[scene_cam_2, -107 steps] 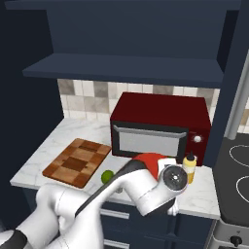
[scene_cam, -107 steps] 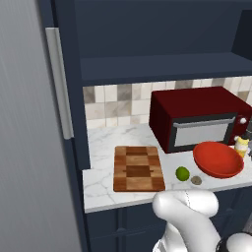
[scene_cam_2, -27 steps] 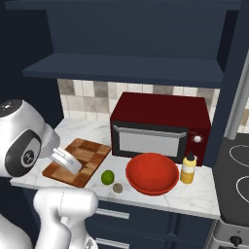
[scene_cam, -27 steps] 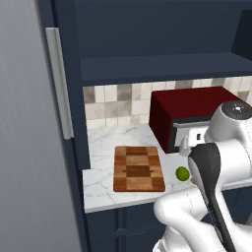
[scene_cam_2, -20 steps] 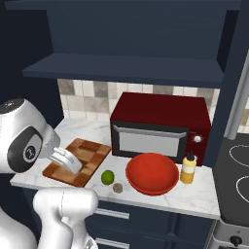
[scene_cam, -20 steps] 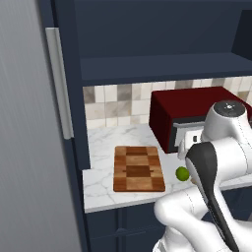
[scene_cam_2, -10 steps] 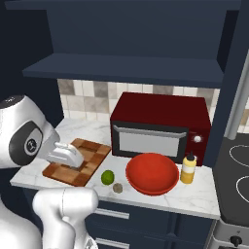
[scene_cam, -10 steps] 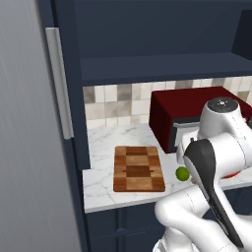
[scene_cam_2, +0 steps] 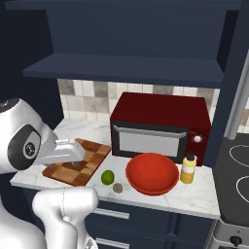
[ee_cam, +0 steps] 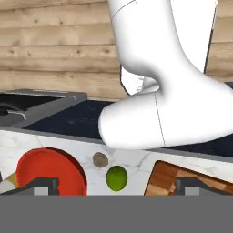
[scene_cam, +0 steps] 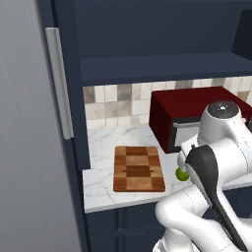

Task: Open the cabinet. Place the bowl and condiment on the counter. Then place the lime and garlic on the cutting board.

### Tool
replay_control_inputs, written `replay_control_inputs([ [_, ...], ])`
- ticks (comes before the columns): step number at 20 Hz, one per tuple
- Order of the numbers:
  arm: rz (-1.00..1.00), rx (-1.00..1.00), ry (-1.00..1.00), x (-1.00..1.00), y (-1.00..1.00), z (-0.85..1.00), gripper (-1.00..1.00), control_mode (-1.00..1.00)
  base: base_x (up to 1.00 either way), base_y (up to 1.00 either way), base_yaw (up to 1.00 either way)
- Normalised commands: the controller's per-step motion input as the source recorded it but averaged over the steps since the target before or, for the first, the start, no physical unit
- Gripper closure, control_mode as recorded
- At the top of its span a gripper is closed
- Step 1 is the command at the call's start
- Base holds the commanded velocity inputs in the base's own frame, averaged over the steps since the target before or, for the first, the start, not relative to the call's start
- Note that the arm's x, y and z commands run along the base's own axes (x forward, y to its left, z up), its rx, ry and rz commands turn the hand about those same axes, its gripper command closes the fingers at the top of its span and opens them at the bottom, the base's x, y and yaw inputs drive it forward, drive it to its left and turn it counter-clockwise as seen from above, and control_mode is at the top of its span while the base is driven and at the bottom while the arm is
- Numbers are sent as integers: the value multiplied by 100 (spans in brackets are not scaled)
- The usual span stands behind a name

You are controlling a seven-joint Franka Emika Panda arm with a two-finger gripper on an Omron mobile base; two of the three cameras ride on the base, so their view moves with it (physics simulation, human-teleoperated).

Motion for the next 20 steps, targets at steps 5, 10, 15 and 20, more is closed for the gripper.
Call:
replay_control_inputs([
  [5,17,-9,15,1,7,-2,-100,-100,0,0,0],
  [10,7,-10,22,16,7,0,-100,-100,0,0,0],
  [15,4,-8,25,30,1,-6,-100,-100,0,0,0],
  [20,5,-2,19,26,0,-38,-100,-100,0,0,0],
])
